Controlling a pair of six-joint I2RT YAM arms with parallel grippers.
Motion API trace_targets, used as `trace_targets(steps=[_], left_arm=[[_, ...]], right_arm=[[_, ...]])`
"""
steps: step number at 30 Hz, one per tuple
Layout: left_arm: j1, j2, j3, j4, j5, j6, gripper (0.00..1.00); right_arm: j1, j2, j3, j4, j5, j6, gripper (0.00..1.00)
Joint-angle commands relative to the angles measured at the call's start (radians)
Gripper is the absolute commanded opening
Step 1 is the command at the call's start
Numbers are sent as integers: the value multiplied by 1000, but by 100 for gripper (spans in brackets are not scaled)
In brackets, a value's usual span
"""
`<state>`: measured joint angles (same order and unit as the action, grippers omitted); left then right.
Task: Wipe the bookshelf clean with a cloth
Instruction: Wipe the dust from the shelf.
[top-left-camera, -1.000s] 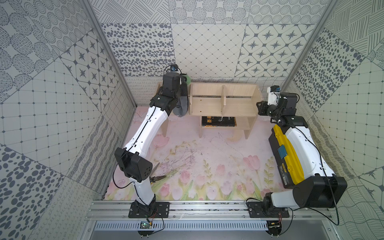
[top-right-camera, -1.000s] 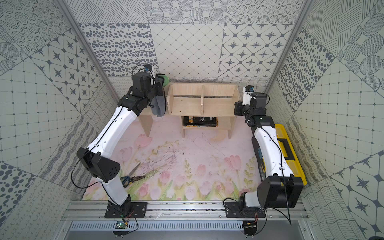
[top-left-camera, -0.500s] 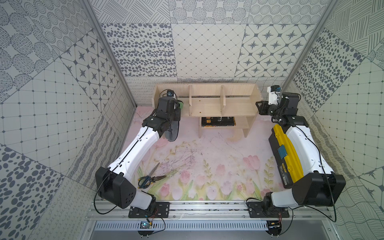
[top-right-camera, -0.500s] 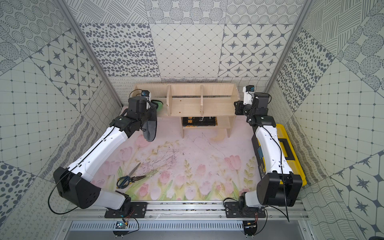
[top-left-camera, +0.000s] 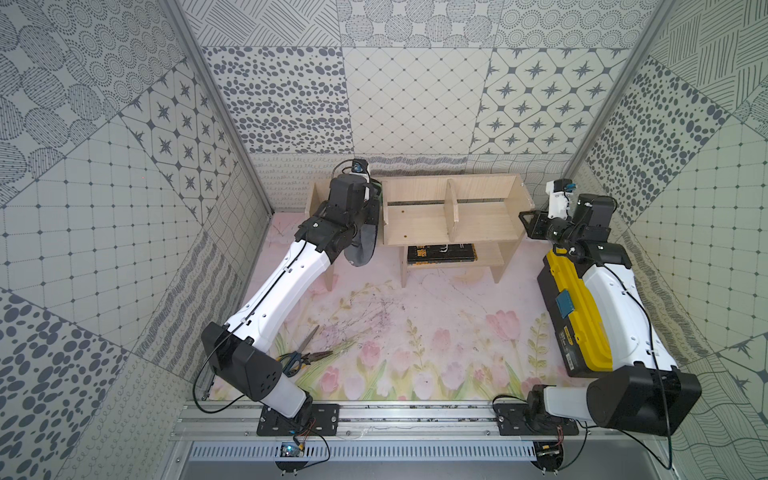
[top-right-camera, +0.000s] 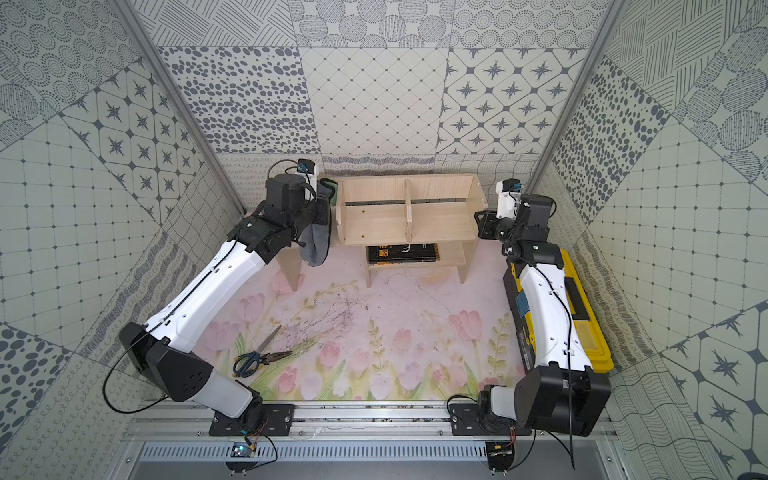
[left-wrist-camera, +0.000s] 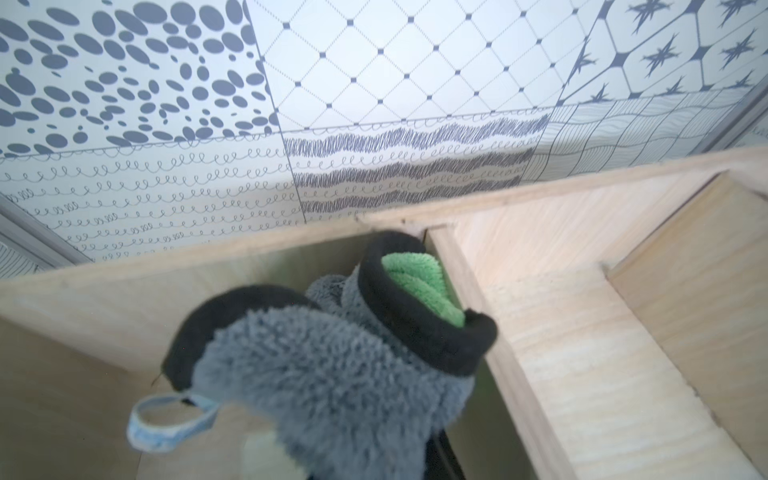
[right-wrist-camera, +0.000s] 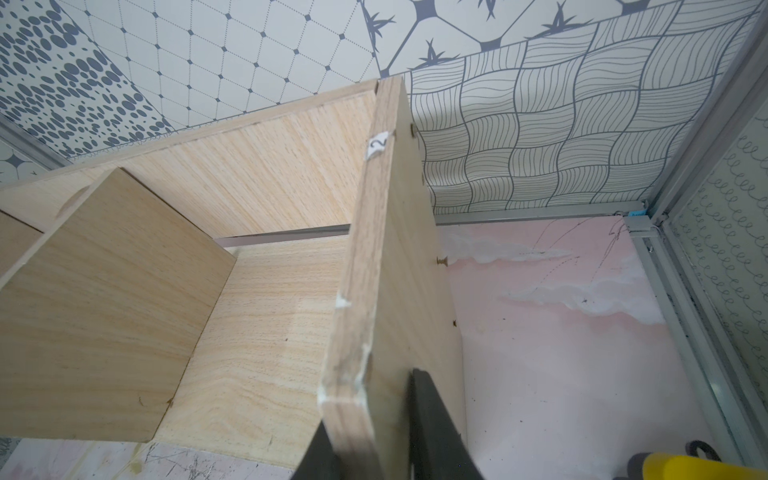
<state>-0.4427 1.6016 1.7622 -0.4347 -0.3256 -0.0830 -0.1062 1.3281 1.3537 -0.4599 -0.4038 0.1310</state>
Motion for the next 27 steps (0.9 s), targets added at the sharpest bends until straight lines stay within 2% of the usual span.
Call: trace_targets(steps=[1,4,8,11,14,17,19,23,27], left_arm=[[32,79,154,-2,-78,22,0],[76,55,131,-37,-172,-1,0],[159,-52,2,-49,-227,-49,0],[199,-123,-86,-68,-249,-62,0],[200,-168,-153,-79,-259,-40,0],[199,-197,-223,-104,-233,-54,0],[185,-214,-286,-94,-161,-64,0],[116,-210,-366,-61,-86,-77,0],[45,-150,-375,-30,-10,-99,0]], right_arm=[[36,-20,16,-77,-210,214,0],[87,-36,-3,-97,-104,214,0],[122,-66,-47,-100,35,246,0],[122,-86,-70,-99,69,266,0],[122,-100,-84,-95,93,271,0],[122,-103,-88,-96,127,269,0],[122,-107,-93,-99,160,276,0],[122,-113,-109,-97,195,293,0],[122,-102,-117,-91,186,303,0]])
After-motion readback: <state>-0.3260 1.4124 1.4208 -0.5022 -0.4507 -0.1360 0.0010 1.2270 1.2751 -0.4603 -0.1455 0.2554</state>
